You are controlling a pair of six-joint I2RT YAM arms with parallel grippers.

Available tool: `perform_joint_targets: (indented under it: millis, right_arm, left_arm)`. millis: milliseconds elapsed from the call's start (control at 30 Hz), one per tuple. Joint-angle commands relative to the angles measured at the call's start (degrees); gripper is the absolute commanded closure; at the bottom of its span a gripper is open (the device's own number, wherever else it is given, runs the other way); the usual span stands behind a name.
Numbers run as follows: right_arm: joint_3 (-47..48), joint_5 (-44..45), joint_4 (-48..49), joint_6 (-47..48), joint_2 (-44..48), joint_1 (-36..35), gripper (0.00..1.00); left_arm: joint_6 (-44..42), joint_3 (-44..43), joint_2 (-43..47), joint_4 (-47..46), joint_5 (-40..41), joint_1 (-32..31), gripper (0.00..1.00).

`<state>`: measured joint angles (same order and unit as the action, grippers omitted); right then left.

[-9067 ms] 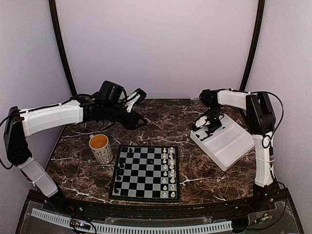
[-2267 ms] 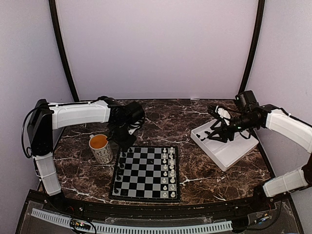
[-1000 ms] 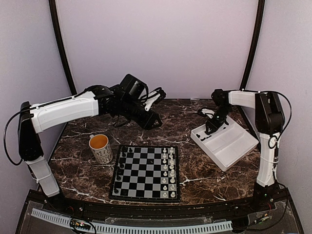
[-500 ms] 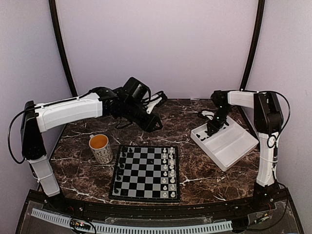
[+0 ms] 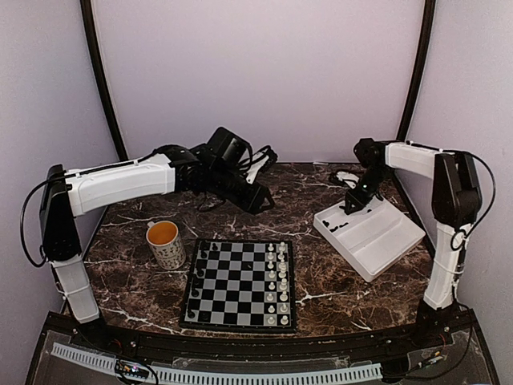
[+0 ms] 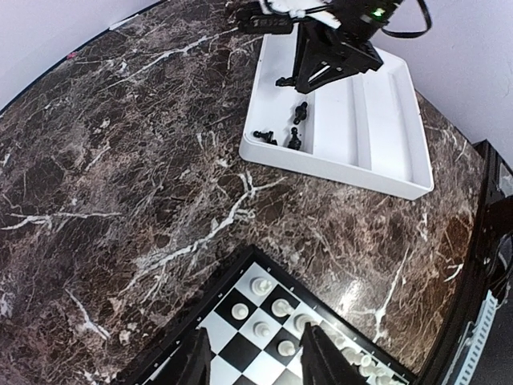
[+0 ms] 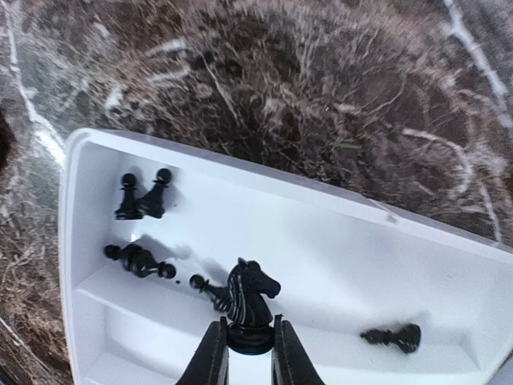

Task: Set up the chess pieces on the board
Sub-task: Pick up the knight from the storage box.

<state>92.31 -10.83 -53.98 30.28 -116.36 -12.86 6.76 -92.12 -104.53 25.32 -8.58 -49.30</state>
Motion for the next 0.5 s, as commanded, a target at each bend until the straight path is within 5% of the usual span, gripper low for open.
perform_joint_targets:
  millis: [0,467]
  right_arm:
    - [-3.47,-4.31,3.39,0.08,11.79,-0.67,0.85]
    - [-11.35,-1.38,9.35,2.52,29.96,-17.87,0.85]
  left_arm:
    - [7.74,-3.03,-0.83,-5.68,-0.99,0.18,0.58]
    - [26.82,-5.08,-5.64,-21.92,-17.62,1.76,0.59]
